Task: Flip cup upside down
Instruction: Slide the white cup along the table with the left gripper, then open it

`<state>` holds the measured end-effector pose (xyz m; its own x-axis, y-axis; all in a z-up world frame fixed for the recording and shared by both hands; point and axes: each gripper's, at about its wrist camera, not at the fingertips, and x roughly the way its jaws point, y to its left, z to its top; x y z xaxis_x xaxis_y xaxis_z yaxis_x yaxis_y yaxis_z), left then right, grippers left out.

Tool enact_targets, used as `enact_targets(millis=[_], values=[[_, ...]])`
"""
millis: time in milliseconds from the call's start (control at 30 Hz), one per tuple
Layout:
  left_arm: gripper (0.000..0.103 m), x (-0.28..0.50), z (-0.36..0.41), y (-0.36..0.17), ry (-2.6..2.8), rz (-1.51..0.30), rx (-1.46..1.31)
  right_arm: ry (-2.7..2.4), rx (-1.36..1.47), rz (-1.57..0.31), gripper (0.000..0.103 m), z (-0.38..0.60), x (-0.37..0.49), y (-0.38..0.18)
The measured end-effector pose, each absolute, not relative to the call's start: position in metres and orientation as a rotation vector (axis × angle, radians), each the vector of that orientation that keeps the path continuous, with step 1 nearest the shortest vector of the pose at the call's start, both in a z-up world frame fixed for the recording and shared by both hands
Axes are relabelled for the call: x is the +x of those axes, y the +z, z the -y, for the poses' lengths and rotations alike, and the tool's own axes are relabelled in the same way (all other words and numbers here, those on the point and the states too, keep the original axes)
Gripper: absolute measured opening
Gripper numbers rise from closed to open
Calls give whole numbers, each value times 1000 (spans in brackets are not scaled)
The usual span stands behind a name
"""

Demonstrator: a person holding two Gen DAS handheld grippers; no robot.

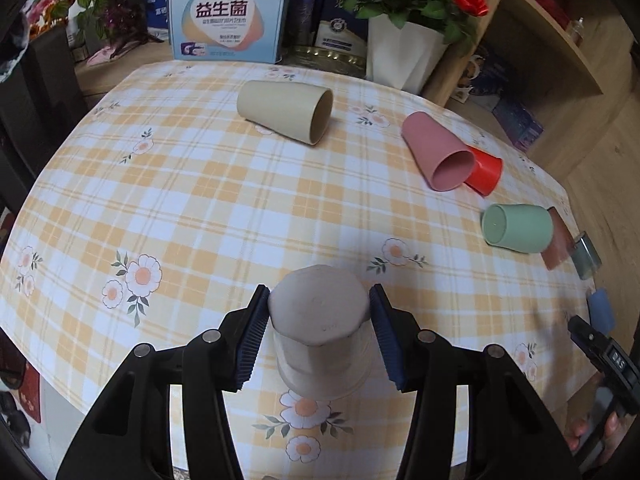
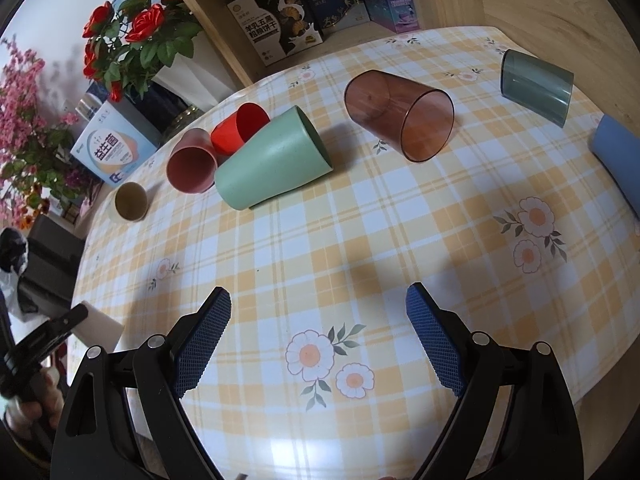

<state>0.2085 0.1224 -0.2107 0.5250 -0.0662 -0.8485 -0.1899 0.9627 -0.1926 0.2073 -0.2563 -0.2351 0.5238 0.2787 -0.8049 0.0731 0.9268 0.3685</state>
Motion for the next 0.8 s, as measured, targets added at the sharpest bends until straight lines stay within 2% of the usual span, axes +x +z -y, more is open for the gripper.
enact_targets(millis=[433,800], values=[[50,241,-94,-219,21,-946,-227,122,392,-1039,86,258,207,-239],[50,212,-86,-220,0,-986,-153,103,418,-1039,86,266,207,-240]])
